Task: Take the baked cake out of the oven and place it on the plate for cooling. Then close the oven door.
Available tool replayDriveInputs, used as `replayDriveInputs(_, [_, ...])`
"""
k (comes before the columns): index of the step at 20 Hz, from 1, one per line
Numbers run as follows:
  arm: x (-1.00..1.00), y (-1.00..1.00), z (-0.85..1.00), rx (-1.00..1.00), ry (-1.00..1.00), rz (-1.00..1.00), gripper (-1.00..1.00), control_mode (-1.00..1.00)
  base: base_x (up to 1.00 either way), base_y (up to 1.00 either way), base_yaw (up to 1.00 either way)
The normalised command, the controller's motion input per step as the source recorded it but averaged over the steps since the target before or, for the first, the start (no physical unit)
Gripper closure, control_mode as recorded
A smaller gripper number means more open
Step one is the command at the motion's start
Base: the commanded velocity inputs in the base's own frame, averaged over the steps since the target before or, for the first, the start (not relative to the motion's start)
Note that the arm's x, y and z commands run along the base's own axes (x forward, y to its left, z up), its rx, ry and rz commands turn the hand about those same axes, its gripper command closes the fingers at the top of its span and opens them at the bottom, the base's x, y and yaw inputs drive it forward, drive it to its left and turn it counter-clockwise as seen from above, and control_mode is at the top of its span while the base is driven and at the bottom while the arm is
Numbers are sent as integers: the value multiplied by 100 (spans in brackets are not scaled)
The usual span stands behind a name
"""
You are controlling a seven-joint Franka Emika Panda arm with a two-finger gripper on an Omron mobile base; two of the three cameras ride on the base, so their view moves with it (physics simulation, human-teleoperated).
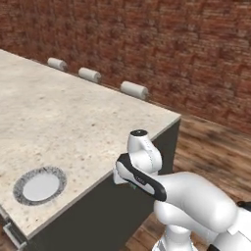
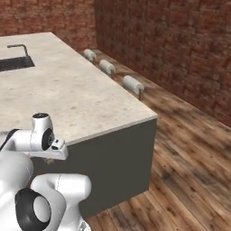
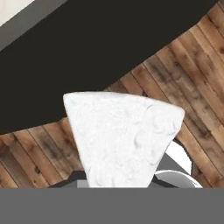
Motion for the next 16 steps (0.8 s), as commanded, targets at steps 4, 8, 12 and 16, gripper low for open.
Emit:
replayDriveInputs(4, [0, 0, 0, 0, 0, 0, 100, 100, 21, 41, 46])
replayDriveInputs(8, [0, 0, 0, 0, 0, 0, 100, 100, 42, 23, 38])
replayDriveInputs(12, [0, 0, 0, 0, 0, 0, 100, 100, 45, 23, 34])
replayDriveInputs(16, [0, 0, 0, 0, 0, 0, 100, 100, 28, 31, 37])
